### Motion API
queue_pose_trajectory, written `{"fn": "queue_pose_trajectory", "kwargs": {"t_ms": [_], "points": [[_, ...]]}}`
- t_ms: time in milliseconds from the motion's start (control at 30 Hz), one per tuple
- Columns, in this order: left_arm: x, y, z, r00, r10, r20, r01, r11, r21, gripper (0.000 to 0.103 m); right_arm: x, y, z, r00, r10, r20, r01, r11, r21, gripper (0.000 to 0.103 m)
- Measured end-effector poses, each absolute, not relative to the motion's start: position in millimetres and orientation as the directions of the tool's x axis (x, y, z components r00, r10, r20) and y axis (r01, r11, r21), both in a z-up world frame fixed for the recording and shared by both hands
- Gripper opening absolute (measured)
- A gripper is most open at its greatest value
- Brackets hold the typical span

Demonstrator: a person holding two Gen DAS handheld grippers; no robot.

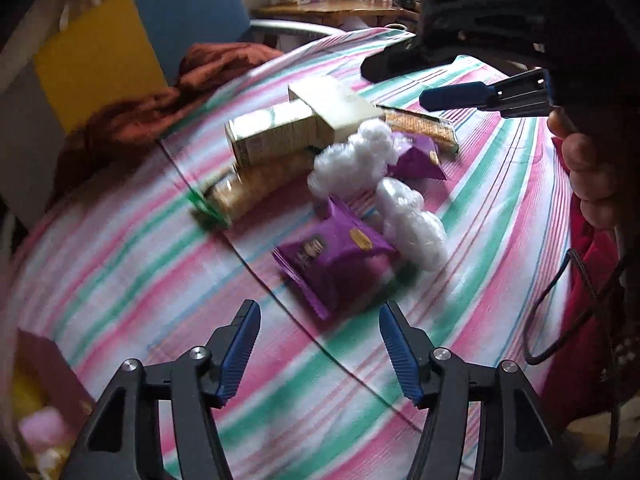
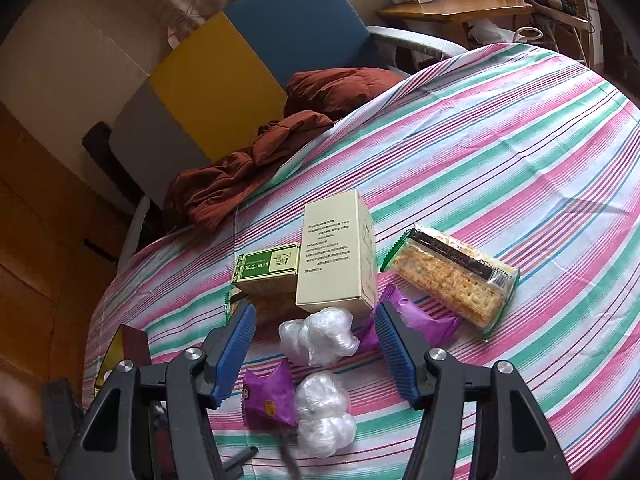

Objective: Organize objects
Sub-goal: 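Grasp the purple snack packet with the left tool while the right tool approaches the cotton balls, then lift the purple packet with the left tool while the right tool grasps the wrapped cotton balls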

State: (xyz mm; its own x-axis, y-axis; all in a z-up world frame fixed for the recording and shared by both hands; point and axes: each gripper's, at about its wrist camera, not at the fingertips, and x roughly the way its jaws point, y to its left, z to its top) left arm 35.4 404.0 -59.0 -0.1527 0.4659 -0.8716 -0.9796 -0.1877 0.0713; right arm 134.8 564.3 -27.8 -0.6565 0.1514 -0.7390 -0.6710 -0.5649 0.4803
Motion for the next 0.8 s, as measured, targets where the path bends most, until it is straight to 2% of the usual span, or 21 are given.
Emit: {"fn": "queue_pose_trajectory", "kwargs": {"t_ms": [367,400,467,533,800], "points": [[29.1,451.1,-72.6,-0.124,0.452,-0.883,-0.987,0.032,0.155,0.063,134.5,567.1,-30.5,-0.654,0.141,-0.743,-0.674,-0.555,0.487,0.063],[27.8,455.2,-76.4,-0.113,0.44,-0.891,-0.988,0.045,0.148,0.062,134.8,567.3,-30.6,-0.654,0.14,-0.743,-0.674,-0.555,0.488,0.063],[25.3,458.9,-80.4,-0.099,0.427,-0.899,-0.99,0.048,0.131,0.047,134.5,567.4,-31.0,-0.651,0.143,-0.746,-0.676,-0.556,0.484,0.063],[23.2,460.7,-83.4,-0.085,0.414,-0.906,-0.993,0.035,0.11,0.038,133.9,567.4,-31.7,-0.648,0.142,-0.748,-0.677,-0.556,0.481,0.063],[23.8,435.3,-76.2,-0.095,0.434,-0.896,-0.985,-0.169,0.023,0.037,126.7,562.5,-36.1,-0.644,0.097,-0.759,-0.657,-0.58,0.482,0.063]]}}
